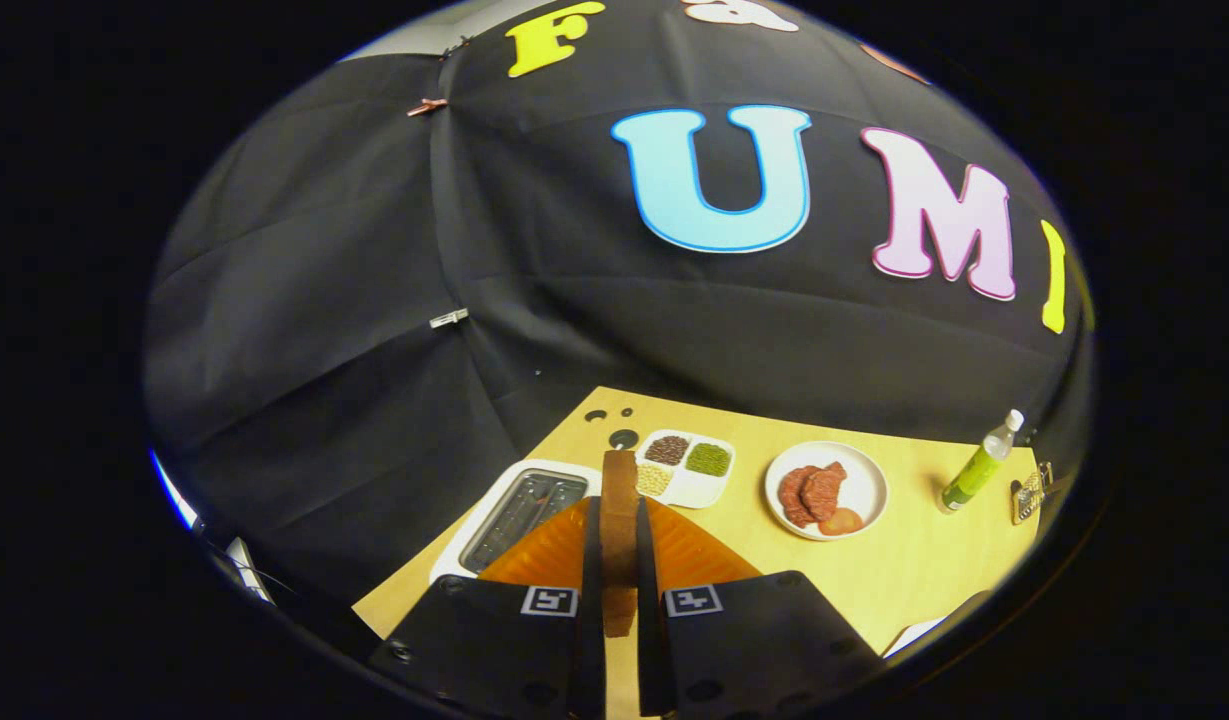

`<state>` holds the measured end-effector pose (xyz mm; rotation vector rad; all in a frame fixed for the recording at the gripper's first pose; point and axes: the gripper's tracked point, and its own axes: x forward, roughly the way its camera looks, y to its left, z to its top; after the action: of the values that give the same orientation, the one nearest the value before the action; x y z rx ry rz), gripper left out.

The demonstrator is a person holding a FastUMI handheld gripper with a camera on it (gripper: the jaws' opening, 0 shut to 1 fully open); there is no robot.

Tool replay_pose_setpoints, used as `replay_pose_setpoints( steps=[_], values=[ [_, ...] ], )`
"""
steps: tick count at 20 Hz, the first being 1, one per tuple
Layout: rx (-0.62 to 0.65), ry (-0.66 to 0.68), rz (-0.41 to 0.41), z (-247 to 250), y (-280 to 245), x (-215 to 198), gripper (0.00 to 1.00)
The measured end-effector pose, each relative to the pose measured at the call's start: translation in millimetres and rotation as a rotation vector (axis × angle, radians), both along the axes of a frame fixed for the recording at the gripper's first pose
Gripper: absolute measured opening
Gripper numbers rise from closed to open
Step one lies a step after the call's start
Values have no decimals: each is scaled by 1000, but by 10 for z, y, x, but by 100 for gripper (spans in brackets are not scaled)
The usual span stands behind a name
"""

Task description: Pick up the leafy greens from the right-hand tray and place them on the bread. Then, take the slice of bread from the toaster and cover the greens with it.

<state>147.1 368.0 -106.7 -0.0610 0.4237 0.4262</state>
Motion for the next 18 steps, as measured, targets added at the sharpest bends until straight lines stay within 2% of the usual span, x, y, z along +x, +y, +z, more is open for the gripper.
replay_pose_setpoints(
  steps=[9, 15, 18],
  values=[
    [32, 99, -120, -466, -1082, -120, 17],
    [133, 267, -171, -1122, -1363, -328, 17],
    [128, 296, -194, -1367, -1510, -334, 17]
  ],
)
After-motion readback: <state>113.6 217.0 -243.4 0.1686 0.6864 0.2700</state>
